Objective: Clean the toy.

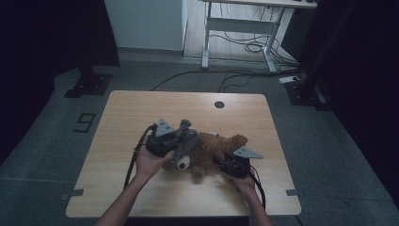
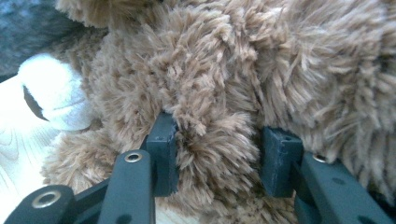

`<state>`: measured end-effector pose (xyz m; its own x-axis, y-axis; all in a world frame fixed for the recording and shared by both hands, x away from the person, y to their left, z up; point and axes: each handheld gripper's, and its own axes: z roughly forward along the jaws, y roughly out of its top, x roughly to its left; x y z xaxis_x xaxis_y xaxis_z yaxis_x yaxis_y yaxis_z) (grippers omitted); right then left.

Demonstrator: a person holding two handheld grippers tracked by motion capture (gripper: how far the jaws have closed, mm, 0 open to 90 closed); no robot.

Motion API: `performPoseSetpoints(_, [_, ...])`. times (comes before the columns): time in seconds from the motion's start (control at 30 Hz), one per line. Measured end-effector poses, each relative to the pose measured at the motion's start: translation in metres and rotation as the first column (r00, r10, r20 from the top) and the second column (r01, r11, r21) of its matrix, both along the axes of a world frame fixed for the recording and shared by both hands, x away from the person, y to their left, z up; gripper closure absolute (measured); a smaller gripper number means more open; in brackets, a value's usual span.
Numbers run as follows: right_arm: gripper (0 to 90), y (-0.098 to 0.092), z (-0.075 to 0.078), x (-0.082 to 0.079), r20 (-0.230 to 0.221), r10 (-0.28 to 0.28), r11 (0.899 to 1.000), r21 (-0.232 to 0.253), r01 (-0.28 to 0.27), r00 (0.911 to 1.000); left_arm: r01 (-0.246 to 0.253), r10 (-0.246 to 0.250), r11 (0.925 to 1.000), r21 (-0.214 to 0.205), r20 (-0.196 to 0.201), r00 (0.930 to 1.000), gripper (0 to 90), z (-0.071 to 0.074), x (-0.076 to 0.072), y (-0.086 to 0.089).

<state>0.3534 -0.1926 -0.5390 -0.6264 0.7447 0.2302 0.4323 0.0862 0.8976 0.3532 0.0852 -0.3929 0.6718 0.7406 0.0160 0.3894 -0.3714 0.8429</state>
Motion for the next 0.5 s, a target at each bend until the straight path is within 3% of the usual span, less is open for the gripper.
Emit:
performPoseSetpoints(0.07, [55.3, 0.000, 0.000, 0.000, 0.001, 0.002, 1.000, -0.001, -0.002, 1.0000, 0.027, -0.027, 0.9996, 0.001, -0.007, 0.9996, 78.8, 0.005, 0.006, -0.020])
performPoseSetpoints(0.1, [55.2, -0.001, 0.000, 0.000, -0.001, 0.001, 1.000, 0.002, -0.001, 1.0000, 0.056, -0.056, 0.9984, -0.012, -0.025, 0.9981, 78.7, 0.005, 0.010, -0.038])
performPoseSetpoints(0.13, [55.2, -0.001, 0.000, 0.000, -0.004, 0.002, 1.000, 0.001, -0.002, 1.0000, 0.056, -0.056, 0.9984, -0.012, -0.025, 0.9981, 78.7, 0.005, 0.010, -0.038])
performPoseSetpoints(0.2, [55.2, -0.001, 0.000, 0.001, -0.002, 0.002, 1.000, 0.004, -0.002, 1.0000, 0.090, -0.091, 0.9958, -0.014, -0.052, 0.9945, 78.7, -0.001, 0.013, -0.062])
performPoseSetpoints(0.23, [55.2, -0.001, 0.000, 0.001, -0.002, 0.002, 1.000, 0.004, -0.002, 1.0000, 0.090, -0.091, 0.9958, -0.014, -0.052, 0.9945, 78.7, -0.001, 0.013, -0.062])
performPoseSetpoints(0.27, [55.1, -0.001, 0.000, 0.001, -0.006, 0.003, 1.000, 0.007, -0.003, 1.0000, 0.095, -0.094, 0.9954, 0.016, -0.056, 0.9940, 78.7, -0.007, 0.015, -0.073])
performPoseSetpoints(0.3, [55.1, -0.001, 0.000, 0.001, -0.006, 0.003, 1.000, 0.007, -0.003, 1.0000, 0.095, -0.094, 0.9954, 0.016, -0.056, 0.9940, 78.7, -0.007, 0.015, -0.073])
performPoseSetpoints(0.33, [55.0, -0.001, 0.000, 0.001, -0.007, 0.003, 1.000, 0.008, -0.003, 1.0000, 0.084, -0.080, 0.9949, 0.056, -0.061, 0.9949, 78.7, -0.015, 0.019, -0.079])
performPoseSetpoints(0.43, [55.0, -0.001, 0.000, 0.001, -0.007, -0.001, 1.000, 0.007, 0.001, 1.0000, 0.073, -0.067, 0.9949, 0.070, -0.083, 0.9942, 78.7, -0.024, 0.025, -0.079])
performPoseSetpoints(0.5, [55.0, -0.002, 0.000, 0.001, -0.007, -0.002, 1.000, 0.008, 0.002, 1.0000, 0.061, -0.055, 0.9940, 0.091, -0.071, 0.9960, 78.8, -0.027, 0.025, -0.076])
